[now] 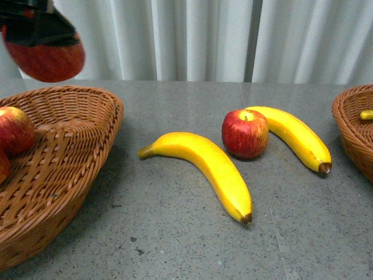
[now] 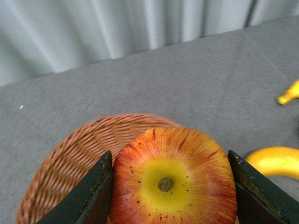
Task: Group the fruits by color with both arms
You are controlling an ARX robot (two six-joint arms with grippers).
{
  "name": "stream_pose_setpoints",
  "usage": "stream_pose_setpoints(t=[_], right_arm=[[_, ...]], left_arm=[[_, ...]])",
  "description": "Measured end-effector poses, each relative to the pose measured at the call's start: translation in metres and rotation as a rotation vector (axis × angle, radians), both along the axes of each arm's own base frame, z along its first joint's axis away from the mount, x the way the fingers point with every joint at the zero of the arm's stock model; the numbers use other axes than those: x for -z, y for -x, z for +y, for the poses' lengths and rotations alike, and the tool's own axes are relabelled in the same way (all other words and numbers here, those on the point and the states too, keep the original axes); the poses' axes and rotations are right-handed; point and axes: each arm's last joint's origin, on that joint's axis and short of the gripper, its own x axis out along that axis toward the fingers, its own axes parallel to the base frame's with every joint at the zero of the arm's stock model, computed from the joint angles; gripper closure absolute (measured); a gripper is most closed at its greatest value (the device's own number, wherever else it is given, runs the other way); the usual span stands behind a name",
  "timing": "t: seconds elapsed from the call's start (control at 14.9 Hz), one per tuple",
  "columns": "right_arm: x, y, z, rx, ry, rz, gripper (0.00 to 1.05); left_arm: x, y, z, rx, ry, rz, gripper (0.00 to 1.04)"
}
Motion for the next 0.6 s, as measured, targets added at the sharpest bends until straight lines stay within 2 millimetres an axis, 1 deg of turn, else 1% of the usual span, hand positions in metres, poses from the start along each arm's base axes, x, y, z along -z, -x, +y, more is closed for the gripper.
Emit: stream_pose_setpoints(t=[0.07,0.2,0.34,0.54,0.6], right_arm=[[0.0,0.0,0.0,0.0,0.0,0.0,0.07],[0.0,0.0,0.0,0.0,0.0,0.0,0.07],[0.0,0.0,0.0,0.0,0.0,0.0,0.07],[0.0,0.0,0.0,0.0,0.0,0.0,0.07],[0.0,0.0,0.0,0.0,0.0,0.0,0.07]], left_arm=[[0.005,-0.001,0.016,-0.079,0.039,0.021,0.42],[0.02,-0.004,0.033,-0.152,0.095,0.068,0.42],[0.034,-0.01,0.036,-0.148,0.125,0.107,0.43],[0.038,-0.012,0.036,-0.151,0.135,0.118,0.43],[0.038,-0.012,0.036,-0.153,0.138,0.118,0.3]])
